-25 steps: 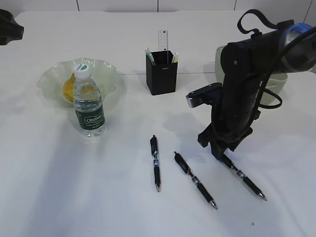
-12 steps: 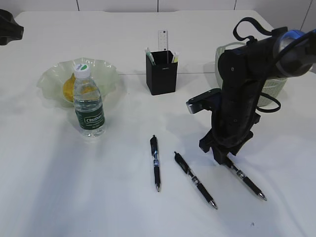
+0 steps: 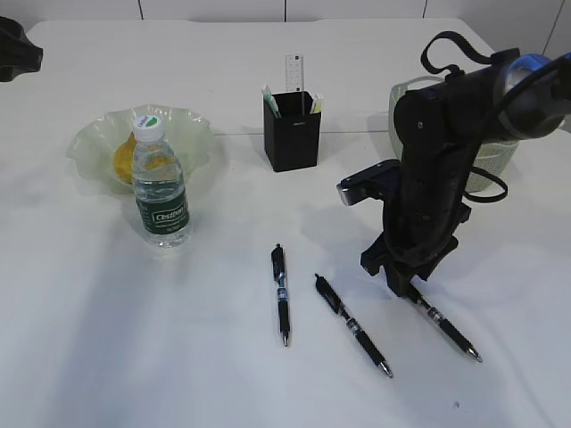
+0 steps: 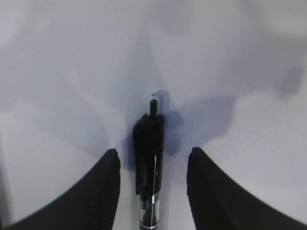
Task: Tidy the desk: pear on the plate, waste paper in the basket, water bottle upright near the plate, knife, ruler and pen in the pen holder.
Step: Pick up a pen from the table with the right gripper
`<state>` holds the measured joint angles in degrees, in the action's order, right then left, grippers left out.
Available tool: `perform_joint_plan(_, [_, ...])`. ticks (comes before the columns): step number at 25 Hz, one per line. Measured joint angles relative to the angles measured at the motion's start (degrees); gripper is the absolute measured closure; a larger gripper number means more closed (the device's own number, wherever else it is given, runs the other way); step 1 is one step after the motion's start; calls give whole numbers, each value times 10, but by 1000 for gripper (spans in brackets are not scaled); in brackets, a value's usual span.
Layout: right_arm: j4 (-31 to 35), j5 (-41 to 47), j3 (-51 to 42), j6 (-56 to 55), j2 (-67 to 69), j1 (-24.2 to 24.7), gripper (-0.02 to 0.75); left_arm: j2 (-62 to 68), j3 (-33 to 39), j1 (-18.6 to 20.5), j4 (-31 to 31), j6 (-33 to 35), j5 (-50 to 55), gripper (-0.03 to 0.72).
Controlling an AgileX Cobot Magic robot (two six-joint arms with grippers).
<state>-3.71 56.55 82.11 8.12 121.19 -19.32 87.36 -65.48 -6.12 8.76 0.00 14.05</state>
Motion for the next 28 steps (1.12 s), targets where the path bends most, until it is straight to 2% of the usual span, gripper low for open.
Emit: perform_joint_plan(28, [-2, -2, 0, 0, 1, 0, 402, 0, 0, 0, 0, 0, 0, 312])
